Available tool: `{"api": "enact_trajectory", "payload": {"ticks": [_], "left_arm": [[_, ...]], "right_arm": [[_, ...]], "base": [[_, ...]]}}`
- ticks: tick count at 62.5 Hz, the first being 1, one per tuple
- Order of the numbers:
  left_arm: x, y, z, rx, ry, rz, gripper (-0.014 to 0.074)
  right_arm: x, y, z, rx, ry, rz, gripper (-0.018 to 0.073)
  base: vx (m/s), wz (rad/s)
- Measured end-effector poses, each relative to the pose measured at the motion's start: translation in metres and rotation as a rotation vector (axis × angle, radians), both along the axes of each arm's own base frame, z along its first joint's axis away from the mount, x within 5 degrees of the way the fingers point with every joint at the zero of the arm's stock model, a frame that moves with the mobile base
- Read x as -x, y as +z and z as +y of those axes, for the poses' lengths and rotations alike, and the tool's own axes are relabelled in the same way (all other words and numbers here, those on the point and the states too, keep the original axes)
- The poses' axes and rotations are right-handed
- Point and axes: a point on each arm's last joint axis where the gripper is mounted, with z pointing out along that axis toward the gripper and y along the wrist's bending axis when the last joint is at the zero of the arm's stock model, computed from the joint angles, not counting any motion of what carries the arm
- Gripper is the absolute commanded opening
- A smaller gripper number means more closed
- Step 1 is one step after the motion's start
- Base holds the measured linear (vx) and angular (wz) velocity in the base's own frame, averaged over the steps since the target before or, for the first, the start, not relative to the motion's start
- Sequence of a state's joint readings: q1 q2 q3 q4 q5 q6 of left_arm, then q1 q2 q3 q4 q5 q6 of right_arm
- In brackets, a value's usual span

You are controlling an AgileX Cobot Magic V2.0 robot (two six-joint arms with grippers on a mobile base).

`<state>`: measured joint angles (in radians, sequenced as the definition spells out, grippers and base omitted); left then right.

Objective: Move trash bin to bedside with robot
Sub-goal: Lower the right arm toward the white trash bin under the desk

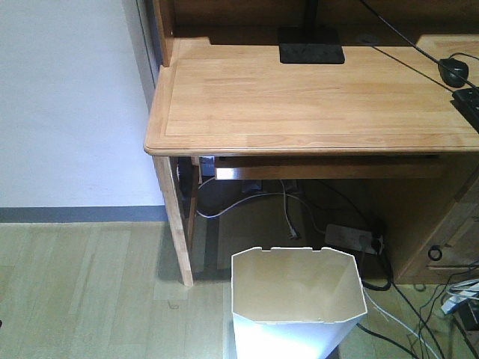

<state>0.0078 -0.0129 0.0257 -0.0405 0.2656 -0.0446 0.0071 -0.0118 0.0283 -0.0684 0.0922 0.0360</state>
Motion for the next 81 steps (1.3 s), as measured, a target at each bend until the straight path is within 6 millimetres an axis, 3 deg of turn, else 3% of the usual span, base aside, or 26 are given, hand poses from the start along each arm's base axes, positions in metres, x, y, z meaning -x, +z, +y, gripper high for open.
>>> {"api": "enact_trajectory", "payload": {"ticks": [81], "left_arm": [[0.0,0.0,0.0,0.0,0.0,0.0,-0.0006]], "right_arm": [[0.0,0.0,0.0,0.0,0.0,0.0,-0.0009]], "base": [[0.0,0.0]]}}
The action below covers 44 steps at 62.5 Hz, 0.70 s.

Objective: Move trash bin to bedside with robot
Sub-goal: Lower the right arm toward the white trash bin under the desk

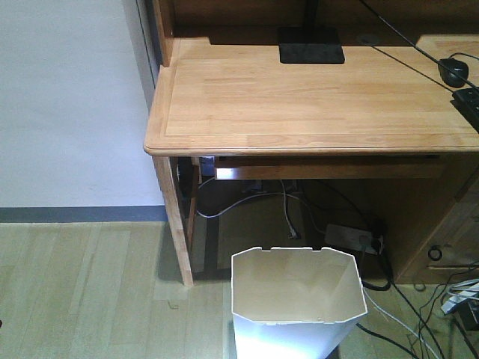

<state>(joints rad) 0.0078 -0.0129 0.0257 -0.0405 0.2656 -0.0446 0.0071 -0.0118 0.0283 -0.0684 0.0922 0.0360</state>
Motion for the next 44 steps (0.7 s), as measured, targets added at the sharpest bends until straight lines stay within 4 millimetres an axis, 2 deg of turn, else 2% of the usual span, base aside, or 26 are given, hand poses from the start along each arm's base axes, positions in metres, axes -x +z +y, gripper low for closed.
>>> {"api": "enact_trajectory", "payload": {"ticks": [20,33,44], "left_arm": [[0.0,0.0,0.0,0.0,0.0,0.0,-0.0006],[0.0,0.0,0.0,0.0,0.0,0.0,-0.0006],[0.0,0.0,0.0,0.0,0.0,0.0,-0.0006]], "right_arm": [[0.0,0.001,0.0,-0.059,0.004,-0.003,-0.0009],[0.003,0.027,0.0,-0.064,0.006,-0.066,-0.0009],[-0.005,0.044,0.001,-0.064,0.004,-0.011,-0.0009]], "base": [[0.0,0.0],[0.0,0.0],[0.0,0.0]]}}
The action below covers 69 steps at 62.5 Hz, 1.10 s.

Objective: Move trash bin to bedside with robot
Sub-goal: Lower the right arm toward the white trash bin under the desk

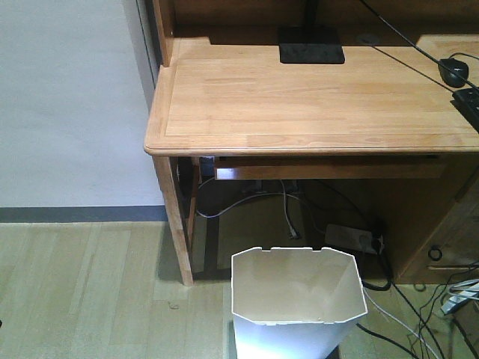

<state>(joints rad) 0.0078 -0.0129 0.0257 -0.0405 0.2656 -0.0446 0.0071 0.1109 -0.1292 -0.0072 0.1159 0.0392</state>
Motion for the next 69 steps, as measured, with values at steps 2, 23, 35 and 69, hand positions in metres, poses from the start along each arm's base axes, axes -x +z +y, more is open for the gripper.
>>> {"api": "enact_trajectory", "payload": {"ticks": [2,23,35,69], "left_arm": [[0.0,0.0,0.0,0.0,0.0,0.0,-0.0006],[0.0,0.0,0.0,0.0,0.0,0.0,-0.0006],[0.0,0.0,0.0,0.0,0.0,0.0,-0.0006],[0.0,0.0,0.0,0.0,0.0,0.0,-0.0006]], "right_arm": [[-0.002,0.003,0.0,0.0,0.0,0.019,-0.0009],[-0.03,0.029,0.0,-0.005,0.0,0.24,-0.0009],[-0.035,0.033,0.0,-0.005,0.0,0.263,-0.0009],[-0.036,0.032,0.0,-0.005,0.0,0.264,0.0206]], "base": [[0.0,0.0],[0.0,0.0],[0.0,0.0],[0.0,0.0]]}}
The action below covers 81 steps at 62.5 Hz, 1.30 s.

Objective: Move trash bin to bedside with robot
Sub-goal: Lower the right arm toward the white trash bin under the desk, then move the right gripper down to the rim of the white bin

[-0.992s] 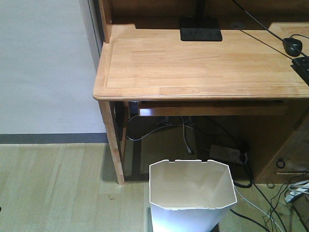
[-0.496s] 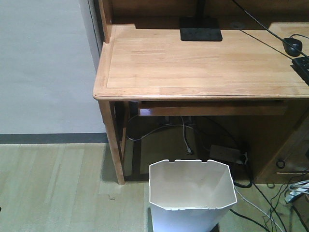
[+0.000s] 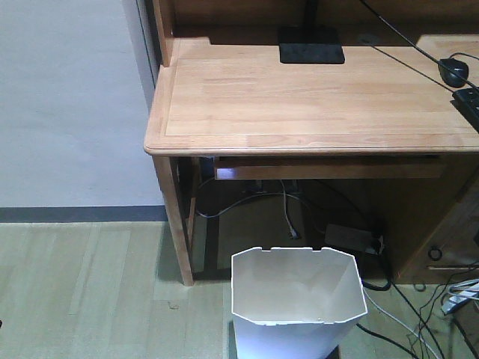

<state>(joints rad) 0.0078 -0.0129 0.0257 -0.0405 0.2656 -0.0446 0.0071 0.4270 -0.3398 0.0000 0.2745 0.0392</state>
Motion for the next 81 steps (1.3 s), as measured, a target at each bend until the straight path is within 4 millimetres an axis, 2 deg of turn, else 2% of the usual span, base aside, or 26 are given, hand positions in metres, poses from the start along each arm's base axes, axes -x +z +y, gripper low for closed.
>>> {"api": "enact_trajectory", "payload": {"ticks": [11,20,47,59,70,81], "left_arm": [[0.0,0.0,0.0,0.0,0.0,0.0,-0.0006],[0.0,0.0,0.0,0.0,0.0,0.0,-0.0006],[0.0,0.0,0.0,0.0,0.0,0.0,-0.0006],[0.0,0.0,0.0,0.0,0.0,0.0,-0.0006],[0.0,0.0,0.0,0.0,0.0,0.0,-0.0006],[0.0,0.0,0.0,0.0,0.0,0.0,-0.0006]], "right_arm": [[0.0,0.0,0.0,0.0,0.0,0.0,0.0403],[0.0,0.0,0.0,0.0,0.0,0.0,0.0487],[0.0,-0.001,0.001,-0.05,0.0,0.011,0.0493],[-0.002,-0.004,0.002,-0.048,0.003,0.102,0.0493],[-0.017,0.006,0.003,-0.066,0.009,0.221,0.0493],[-0.045,0.014,0.005,-0.048,0.029,0.366,0.0493]], "base": [[0.0,0.0],[0.0,0.0],[0.0,0.0],[0.0,0.0],[0.0,0.0],[0.0,0.0]]}}
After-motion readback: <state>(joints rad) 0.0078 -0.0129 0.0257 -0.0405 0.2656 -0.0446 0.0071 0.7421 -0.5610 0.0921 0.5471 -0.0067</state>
